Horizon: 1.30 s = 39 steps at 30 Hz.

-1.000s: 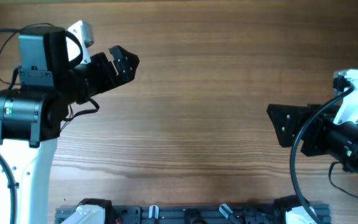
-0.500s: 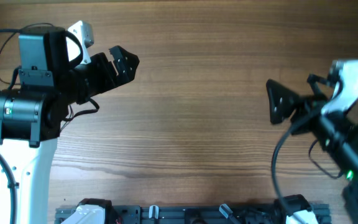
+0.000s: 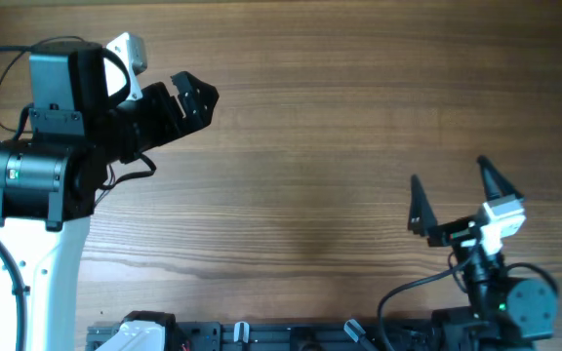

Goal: Untangle cables

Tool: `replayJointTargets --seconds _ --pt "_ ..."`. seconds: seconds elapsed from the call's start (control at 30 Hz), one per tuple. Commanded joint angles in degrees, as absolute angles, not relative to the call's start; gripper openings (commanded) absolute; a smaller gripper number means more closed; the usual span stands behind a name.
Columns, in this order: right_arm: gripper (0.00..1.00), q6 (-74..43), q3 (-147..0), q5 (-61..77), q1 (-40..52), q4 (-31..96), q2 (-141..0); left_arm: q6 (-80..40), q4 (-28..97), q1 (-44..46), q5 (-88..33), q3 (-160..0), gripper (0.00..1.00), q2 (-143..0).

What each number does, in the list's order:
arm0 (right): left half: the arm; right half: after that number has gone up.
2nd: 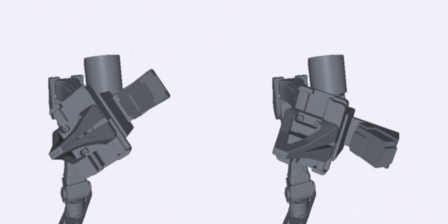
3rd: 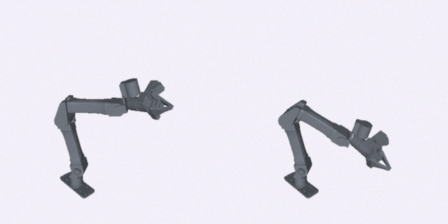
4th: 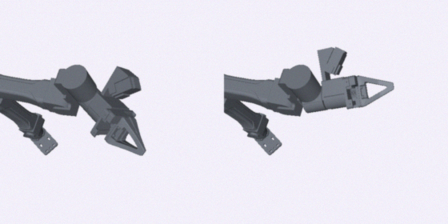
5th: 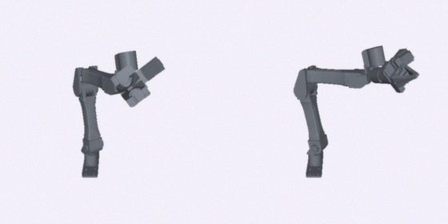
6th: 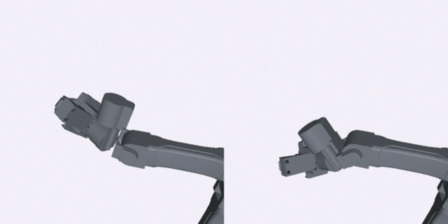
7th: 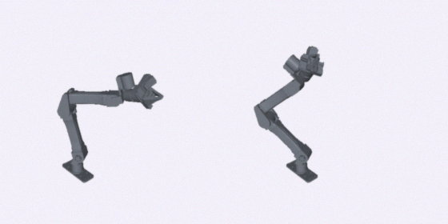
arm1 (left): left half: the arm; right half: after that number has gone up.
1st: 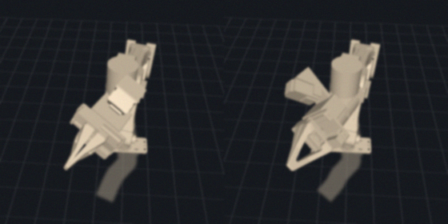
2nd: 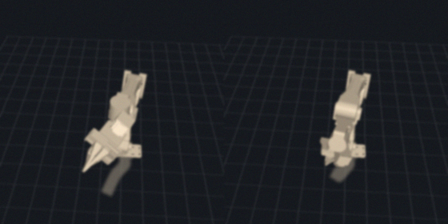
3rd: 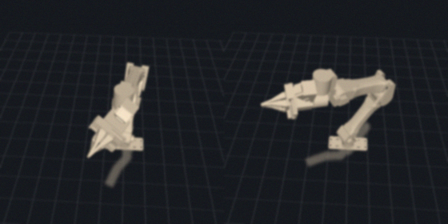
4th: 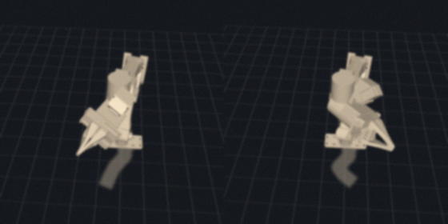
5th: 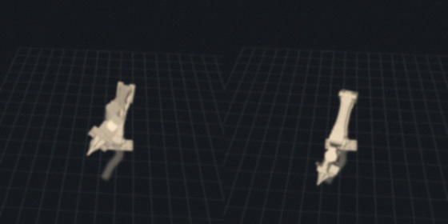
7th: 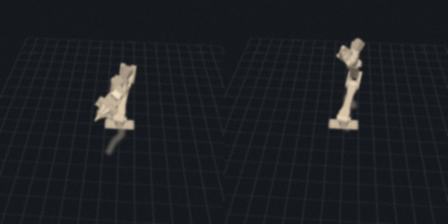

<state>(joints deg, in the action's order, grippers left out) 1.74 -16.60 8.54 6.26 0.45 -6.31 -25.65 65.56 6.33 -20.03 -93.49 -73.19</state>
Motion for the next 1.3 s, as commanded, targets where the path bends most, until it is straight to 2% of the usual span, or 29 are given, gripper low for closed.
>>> replayJointTargets --seconds 0.0,0.23,0.37,1.07,1.27 --pt "1.00 3.2 -8.8 8.3 5.9 -3.2 -0.8 -25.8 65.4 6.5 -20.5 -94.0 1.00 -73.0" --pt "1.00 3.0 -0.3 7.5 5.9 -6.1 -0.2 -25.8 65.4 6.5 -20.5 -94.0 1.00 -73.0" --pt "1.00 4.7 -0.3 6.9 5.9 -0.2 -0.2 -25.8 65.4 6.5 -20.5 -94.0 1.00 -73.0" --pt "1.00 4.5 -0.3 6.8 5.9 -0.4 -0.3 -25.7 66.1 6.5 -20.4 -94.0 1.00 -73.0" --pt "1.00 4.5 -0.3 6.8 5.9 -0.4 -0.3 -25.7 68.6 6.5 -17.1 -94.0 1.00 -73.0"
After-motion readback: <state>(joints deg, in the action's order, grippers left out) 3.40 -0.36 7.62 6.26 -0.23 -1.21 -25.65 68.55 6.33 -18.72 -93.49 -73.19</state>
